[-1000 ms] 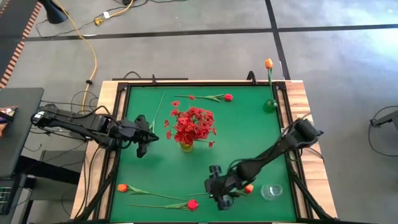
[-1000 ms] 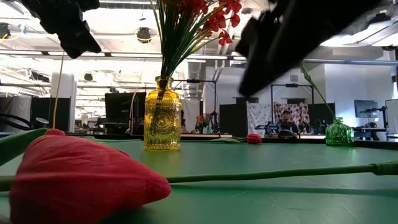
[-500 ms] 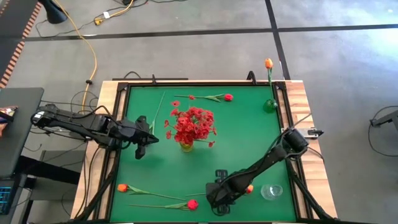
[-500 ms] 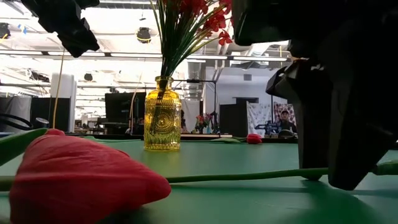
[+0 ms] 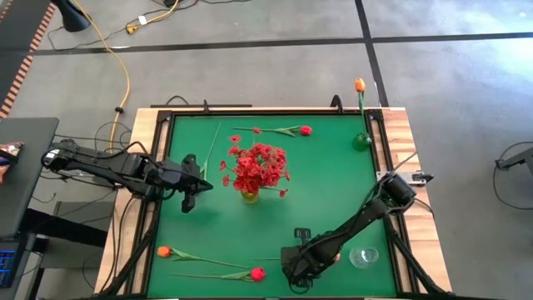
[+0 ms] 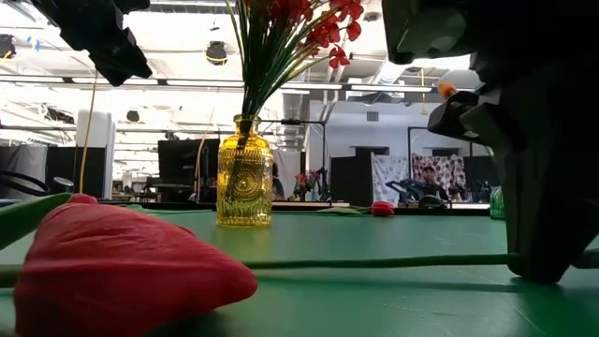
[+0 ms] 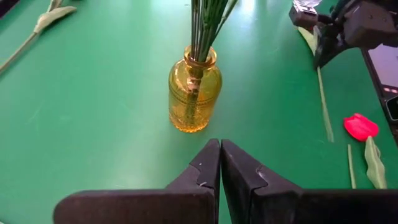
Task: Sort flowers into vase by color
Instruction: Put the right orange flower into the green vase
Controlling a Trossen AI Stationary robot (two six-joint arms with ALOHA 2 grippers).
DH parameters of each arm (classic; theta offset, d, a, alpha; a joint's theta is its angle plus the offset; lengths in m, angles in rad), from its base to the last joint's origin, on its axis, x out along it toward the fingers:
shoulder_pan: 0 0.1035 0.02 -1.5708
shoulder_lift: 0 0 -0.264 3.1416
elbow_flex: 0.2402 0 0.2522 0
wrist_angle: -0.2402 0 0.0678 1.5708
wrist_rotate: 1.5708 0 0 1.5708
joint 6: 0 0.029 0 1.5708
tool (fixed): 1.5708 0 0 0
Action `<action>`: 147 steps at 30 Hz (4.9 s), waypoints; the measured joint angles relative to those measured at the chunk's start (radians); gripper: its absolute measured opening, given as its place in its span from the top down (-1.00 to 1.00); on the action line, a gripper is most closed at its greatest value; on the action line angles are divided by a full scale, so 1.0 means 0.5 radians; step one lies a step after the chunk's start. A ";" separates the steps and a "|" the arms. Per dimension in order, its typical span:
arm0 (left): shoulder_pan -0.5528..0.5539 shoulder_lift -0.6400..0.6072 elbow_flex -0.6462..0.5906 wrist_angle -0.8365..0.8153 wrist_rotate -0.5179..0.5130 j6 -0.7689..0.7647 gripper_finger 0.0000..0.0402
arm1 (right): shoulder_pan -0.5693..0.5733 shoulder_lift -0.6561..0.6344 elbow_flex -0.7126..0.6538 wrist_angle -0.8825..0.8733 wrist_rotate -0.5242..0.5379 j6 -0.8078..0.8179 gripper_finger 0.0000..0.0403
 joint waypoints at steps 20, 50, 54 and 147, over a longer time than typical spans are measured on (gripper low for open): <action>0.000 0.000 -0.001 0.004 0.000 0.001 1.00 | -0.152 -0.020 0.742 -0.980 0.288 -0.591 0.89; 0.001 -0.001 -0.002 0.013 -0.218 -0.194 1.00 | -0.442 -1.363 -0.941 -0.821 0.318 -1.448 0.89; 0.002 -0.001 -0.002 0.013 -0.307 -0.332 1.00 | -0.574 -1.413 -1.083 -0.802 0.318 -1.771 0.87; 0.001 0.000 -0.002 0.072 -0.153 -0.282 1.00 | -1.034 -0.686 -1.012 -0.274 0.272 2.892 0.92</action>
